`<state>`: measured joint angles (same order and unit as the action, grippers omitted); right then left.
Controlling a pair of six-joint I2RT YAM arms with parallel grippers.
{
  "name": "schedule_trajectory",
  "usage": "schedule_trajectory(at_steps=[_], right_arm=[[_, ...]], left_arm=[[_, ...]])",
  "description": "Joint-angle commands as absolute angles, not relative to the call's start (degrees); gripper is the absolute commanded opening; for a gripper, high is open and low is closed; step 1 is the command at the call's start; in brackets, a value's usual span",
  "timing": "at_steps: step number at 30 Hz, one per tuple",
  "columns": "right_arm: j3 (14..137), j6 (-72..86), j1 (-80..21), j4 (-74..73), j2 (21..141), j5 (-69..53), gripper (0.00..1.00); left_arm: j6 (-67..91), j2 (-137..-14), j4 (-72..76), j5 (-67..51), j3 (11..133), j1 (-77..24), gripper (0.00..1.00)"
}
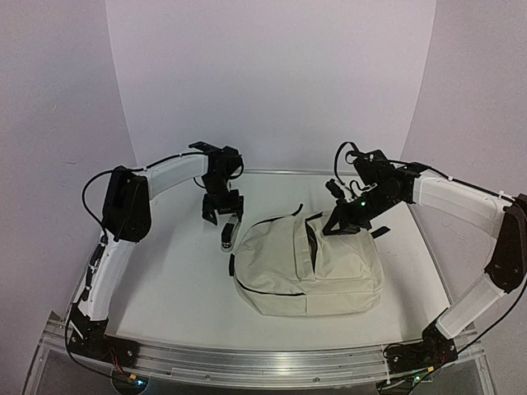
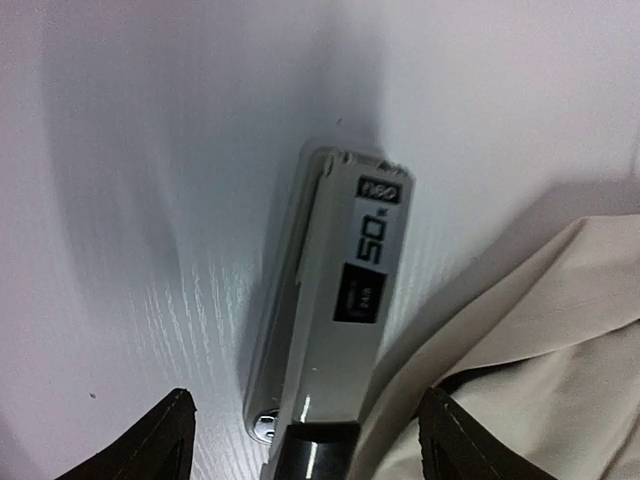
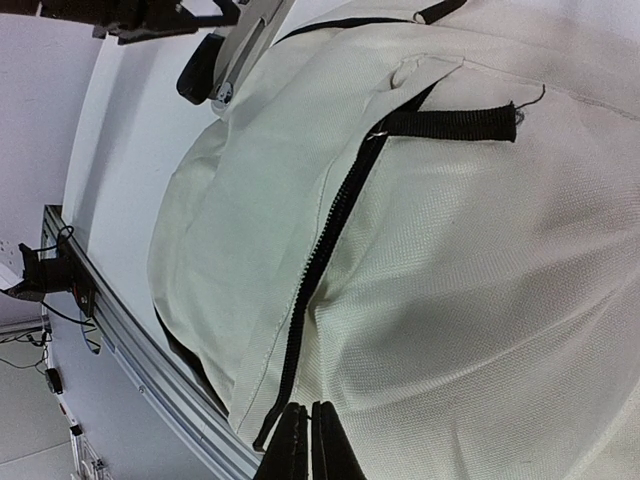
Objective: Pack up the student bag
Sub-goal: Adjust the stationery at the center of the board.
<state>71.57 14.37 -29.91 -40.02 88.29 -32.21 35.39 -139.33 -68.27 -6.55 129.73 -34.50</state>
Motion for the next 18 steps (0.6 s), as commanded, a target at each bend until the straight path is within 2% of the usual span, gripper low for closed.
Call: schedule_trajectory(at_steps=[1,6,15,18], right_arm=[[72.3,13.7,-30.0,-39.9,88.6,-31.7,0.03],[72.8,13.8,-30.0,-39.9,89.2,-31.8,0.03],[72.8,13.7,-30.0,-39.9,89.6,-31.5,0.03],[72.6,13.6,-30.0,-39.9,89.6,-31.3,0.03]], left_arm=[[33.9,-140.8,-73.6,-4.0,131.4,-35.7,0.79],[33.8,-142.3,-73.8,-2.3,131.1,-36.3,0.78],[32.7,-147.9,-75.5,-2.0,134.6,-37.4,0.68],[32.8,-148.8,-76.4,-0.7,134.8,-37.6,0.61]])
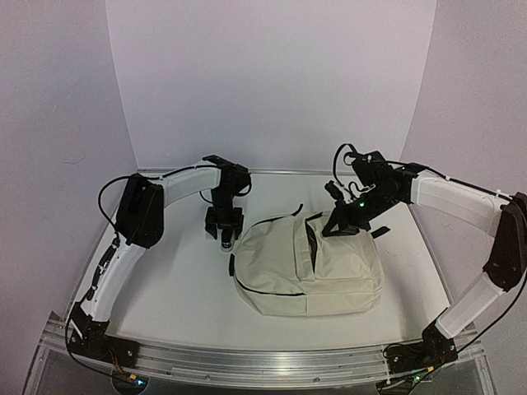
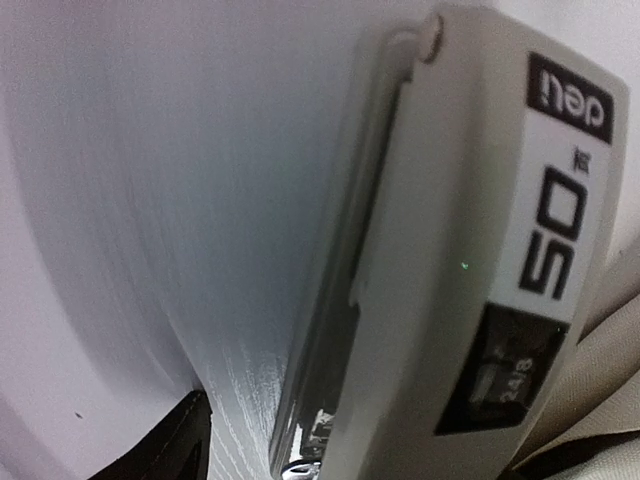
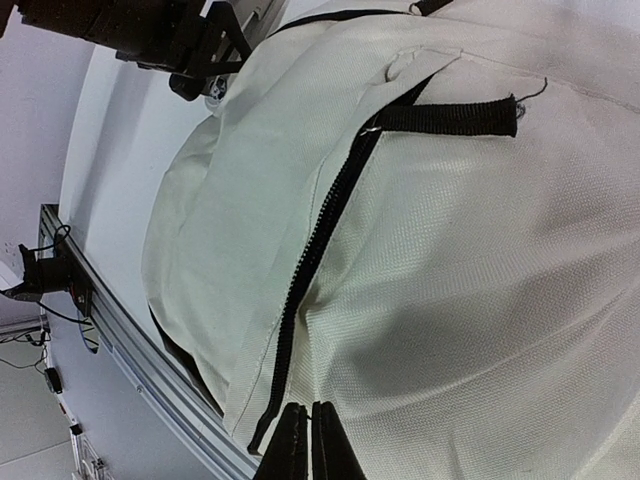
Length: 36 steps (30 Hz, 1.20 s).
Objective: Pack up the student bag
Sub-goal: Adjust the stationery at the center of the board.
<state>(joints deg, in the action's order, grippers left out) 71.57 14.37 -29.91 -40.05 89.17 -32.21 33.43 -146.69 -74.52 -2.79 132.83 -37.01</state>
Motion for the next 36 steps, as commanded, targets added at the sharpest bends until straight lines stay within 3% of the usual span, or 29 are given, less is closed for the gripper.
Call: schedule_trajectory(at_steps=[1,9,16,20,27,36], right_arm=[[72.6,13.6,-30.0,-39.9,89.6,-31.3,0.03],[72.5,13.3,-30.0,-39.9,89.6,-30.9,0.03],[72.1,13.2,-30.0,-39.9,88.9,-31.3,0.03],[72.0,13.3,-30.0,-39.9,88.6,-31.6,0.03],[72.6,13.5,-30.0,-39.9,88.8,-31.9,0.03],[72.6,13.6,-30.0,-39.9,87.9,-32.0,0.02]], left_arm=[[32.8,-149.0,-77.2,-0.6,134.7,-37.6,0.58],[34.5,-141.9,-74.5,0.2,120.4,-37.3,0.32],[37.2,-130.4,-69.3,-3.1,100.7,-37.2,0.2],[38.5,-125.1,-66.6,-3.8,95.3,-37.2,0.14],[37.8,-121.1,-65.9,-5.4,101.0,-37.3,0.02],[37.2,-117.5,-65.2,-8.8,109.0,-38.1,0.0]])
